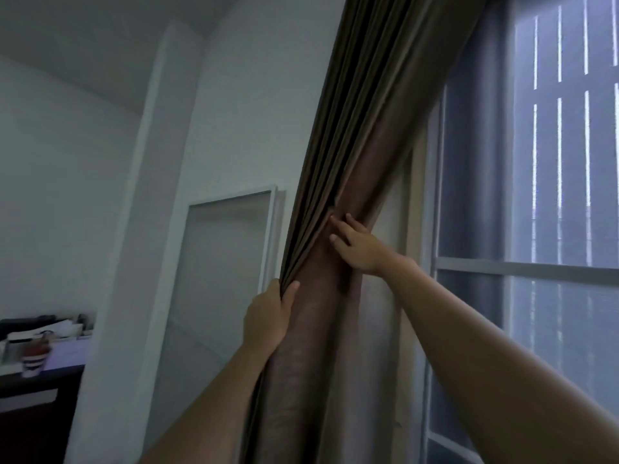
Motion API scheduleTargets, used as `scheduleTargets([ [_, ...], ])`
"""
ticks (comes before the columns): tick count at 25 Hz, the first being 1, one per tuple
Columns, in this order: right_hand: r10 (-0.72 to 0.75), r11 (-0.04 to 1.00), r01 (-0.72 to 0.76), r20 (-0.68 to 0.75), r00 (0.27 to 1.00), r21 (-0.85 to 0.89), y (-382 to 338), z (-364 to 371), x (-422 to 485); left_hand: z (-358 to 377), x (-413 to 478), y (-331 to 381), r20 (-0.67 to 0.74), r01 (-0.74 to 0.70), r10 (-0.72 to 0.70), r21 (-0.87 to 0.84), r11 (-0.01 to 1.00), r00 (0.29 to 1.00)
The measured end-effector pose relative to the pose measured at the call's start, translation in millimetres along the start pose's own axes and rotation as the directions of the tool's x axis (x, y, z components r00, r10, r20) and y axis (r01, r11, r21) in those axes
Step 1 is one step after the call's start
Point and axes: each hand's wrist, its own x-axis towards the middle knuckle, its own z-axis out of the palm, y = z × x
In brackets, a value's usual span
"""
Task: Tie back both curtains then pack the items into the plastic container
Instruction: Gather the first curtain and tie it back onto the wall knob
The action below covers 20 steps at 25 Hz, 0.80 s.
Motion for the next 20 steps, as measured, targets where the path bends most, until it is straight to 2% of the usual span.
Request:
scheduleTargets([
  [2, 0.019, 0.999, -0.019, -0.012, 1.000, 0.028, 6.5, -8.3, -27.4, -2.8, -11.4, 11.7, 0.054, -0.057, 0.055, 0.033, 0.998, 0.997],
  [4, 0.042, 0.999, -0.042, -0.025, 0.999, 0.000, 9.5, -26.4, -52.1, -3.6, -22.9, 36.4, -0.008, -0.170, 0.172, 0.093, 0.981, 0.985],
  [6, 0.033, 0.999, -0.034, -0.036, 0.999, -0.037, 12.3, -51.1, -78.9, -5.6, -32.1, 72.3, -0.082, -0.301, 0.318, 0.168, 0.939, 0.945],
  [8, 0.000, 0.998, -0.004, -0.056, 0.998, -0.070, 13.6, -76.8, -108.9, -7.0, -35.3, 111.1, -0.091, -0.395, 0.423, 0.228, 0.890, 0.902],
  [13, -0.006, 0.985, -0.048, -0.308, 0.951, -0.168, 28.0, -178.4, -227.8, -1.7, -75.4, 238.7, -0.030, -0.604, 0.638, 0.290, 0.742, 0.770],
  [14, 0.002, 0.974, -0.083, -0.360, 0.933, -0.210, 31.9, -198.5, -256.2, 0.3, -90.0, 263.8, -0.026, -0.641, 0.674, 0.282, 0.714, 0.738],
  [18, 0.107, 0.909, -0.280, -0.476, 0.873, -0.309, 42.9, -272.1, -365.8, 17.1, -150.2, 344.6, -0.041, -0.655, 0.713, 0.360, 0.664, 0.700],
  [20, 0.140, 0.853, -0.379, -0.543, 0.828, -0.358, 49.0, -301.5, -423.0, 30.3, -183.6, 384.3, -0.023, -0.719, 0.759, 0.301, 0.626, 0.651],
])
